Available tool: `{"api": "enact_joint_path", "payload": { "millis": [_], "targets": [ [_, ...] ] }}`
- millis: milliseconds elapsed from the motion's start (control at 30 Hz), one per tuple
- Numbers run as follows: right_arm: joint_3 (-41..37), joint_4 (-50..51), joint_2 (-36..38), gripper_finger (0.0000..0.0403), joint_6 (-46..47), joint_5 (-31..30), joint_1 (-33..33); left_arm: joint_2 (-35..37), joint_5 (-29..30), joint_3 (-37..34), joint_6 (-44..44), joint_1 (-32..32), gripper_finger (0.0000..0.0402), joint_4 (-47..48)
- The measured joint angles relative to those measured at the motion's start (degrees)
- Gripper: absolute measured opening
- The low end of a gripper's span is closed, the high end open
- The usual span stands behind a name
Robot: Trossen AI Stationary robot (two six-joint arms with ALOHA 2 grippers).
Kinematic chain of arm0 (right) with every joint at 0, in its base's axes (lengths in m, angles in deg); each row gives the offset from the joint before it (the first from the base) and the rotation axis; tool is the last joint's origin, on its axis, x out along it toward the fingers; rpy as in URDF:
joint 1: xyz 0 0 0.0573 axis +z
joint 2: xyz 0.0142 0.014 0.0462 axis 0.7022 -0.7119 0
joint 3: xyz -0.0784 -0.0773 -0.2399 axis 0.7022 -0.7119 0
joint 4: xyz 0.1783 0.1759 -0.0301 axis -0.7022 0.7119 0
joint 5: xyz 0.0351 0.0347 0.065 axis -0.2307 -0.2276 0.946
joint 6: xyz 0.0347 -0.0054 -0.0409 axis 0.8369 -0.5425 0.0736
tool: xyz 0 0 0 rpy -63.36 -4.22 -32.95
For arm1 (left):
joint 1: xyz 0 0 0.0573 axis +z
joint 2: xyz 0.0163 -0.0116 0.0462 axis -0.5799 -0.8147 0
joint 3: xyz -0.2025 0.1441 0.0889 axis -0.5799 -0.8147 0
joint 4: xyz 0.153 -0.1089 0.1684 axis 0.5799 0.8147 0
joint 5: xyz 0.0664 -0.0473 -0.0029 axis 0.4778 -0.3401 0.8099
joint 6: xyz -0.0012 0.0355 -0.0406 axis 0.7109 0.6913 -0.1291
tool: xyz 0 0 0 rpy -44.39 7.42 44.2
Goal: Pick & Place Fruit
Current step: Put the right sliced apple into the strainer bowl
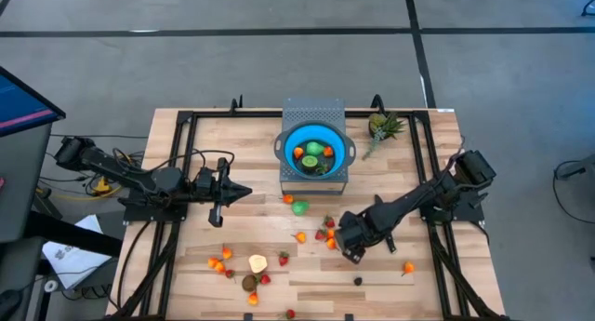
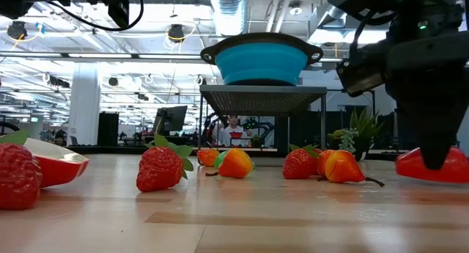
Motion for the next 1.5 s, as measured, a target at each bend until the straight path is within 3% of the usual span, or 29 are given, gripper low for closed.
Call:
{"api": "enact_joint_path", "payload": {
  "millis": [1500],
  "targets": [
    [-2.0, -3.5, 0.2, 0.0274, -2.3, -3.0, 0.1, 0.0, 0.0, 0.0, 0.0, 0.0, 0.0002, 0.0]
  ]
}}
